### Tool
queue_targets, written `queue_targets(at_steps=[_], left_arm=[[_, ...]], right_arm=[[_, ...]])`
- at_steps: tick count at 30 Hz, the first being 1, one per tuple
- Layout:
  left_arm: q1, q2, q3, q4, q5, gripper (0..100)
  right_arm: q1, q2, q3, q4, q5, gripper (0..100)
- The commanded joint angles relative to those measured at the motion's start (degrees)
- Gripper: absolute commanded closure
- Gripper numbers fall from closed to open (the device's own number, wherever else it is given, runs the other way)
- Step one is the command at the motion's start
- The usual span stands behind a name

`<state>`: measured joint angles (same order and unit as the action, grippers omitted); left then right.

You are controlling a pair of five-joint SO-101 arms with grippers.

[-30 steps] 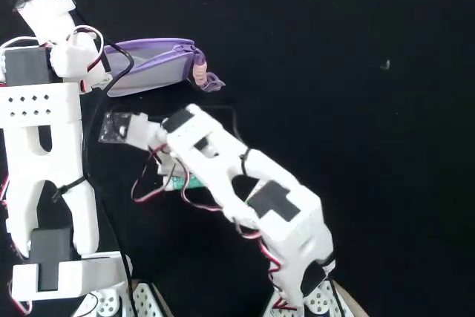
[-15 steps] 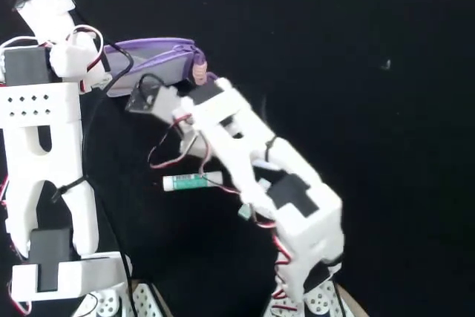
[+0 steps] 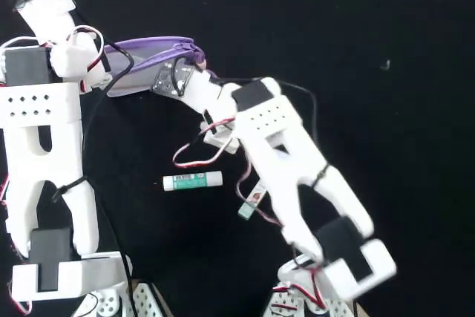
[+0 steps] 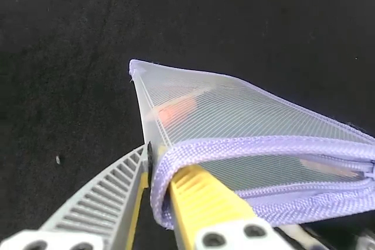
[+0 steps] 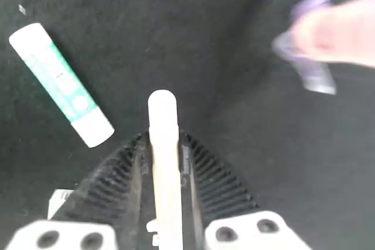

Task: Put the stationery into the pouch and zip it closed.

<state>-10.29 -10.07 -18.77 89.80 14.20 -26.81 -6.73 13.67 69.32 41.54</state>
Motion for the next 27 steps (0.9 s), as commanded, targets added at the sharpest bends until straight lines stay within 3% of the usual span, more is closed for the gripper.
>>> queue_targets(at_steps=[1, 9, 15, 23, 27], left_arm=[[-0.7, -2.1, -0.7, -1.2, -0.4, 97], [-0.7, -2.1, -0.7, -1.2, -0.4, 97], [-0.6, -2.1, -0.7, -1.2, -0.4, 97], [-0.6, -2.1, -0.7, -1.1, -0.4, 97], [-0.6, -2.1, -0.7, -1.1, -0.4, 97]], right_arm=[[0.4, -10.9, -0.3, -1.5, 0.4, 98.7], [-1.9, -24.2, 1.0, -15.9, -3.6, 98.8], [-9.2, -25.9, -1.3, -21.4, -4.2, 98.8], [-14.2, -26.2, -1.1, -36.0, -4.3, 98.8], [-14.4, -26.2, -1.1, -40.5, -10.7, 98.8]])
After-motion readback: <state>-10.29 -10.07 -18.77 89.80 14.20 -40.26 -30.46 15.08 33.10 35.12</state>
